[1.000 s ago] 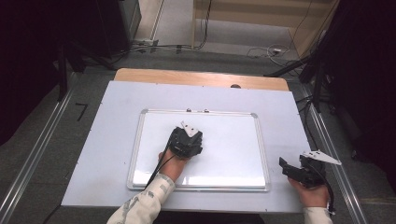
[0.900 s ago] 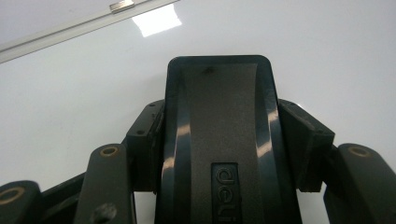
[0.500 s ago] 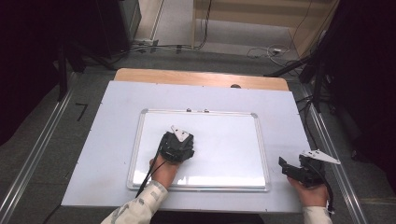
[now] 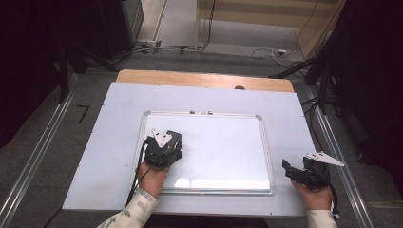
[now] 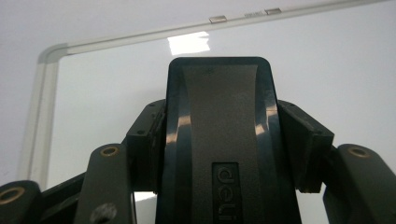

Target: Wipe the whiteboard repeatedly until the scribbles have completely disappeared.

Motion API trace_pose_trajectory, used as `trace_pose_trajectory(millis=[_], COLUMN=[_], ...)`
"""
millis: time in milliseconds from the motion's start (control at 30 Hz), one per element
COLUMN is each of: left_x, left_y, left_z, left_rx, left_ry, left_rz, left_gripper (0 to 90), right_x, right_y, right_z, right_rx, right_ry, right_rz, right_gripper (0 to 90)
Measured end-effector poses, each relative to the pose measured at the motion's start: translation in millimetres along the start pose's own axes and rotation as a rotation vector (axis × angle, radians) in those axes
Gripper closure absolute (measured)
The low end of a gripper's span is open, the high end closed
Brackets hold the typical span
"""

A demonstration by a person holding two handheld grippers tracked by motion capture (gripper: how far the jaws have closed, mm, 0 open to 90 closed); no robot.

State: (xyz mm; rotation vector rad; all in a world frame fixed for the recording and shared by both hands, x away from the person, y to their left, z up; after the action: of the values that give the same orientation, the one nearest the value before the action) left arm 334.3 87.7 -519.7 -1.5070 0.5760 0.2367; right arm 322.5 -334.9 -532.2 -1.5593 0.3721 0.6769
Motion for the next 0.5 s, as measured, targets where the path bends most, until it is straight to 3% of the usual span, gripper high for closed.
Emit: trace_pose_trajectory(millis=[500], left_x=[-29.9], left_y=[5.5], left_z=[22.8], left_rx=[-0.050], left_ry=[-0.031], left_rz=[-0.020], left_gripper=[40.6], right_x=[2.1], right_y=[-1.9], right_z=[1.3], right_rx=[-0.001], right_ry=[-0.010], right_rz=[-0.003], right_gripper=[18.7])
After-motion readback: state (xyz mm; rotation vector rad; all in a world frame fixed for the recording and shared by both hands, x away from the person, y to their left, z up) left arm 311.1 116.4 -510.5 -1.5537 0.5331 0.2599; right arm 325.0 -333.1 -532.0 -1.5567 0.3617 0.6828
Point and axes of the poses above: each handheld gripper's, and its own axes: x roughly forward along the jaws, y roughly out of its underside, z roughly to its left, the point moved 8 cm from there along x, roughly forward along the jaws, and after that the axes turned 5 degrees about -z, right-handed, at the moved point
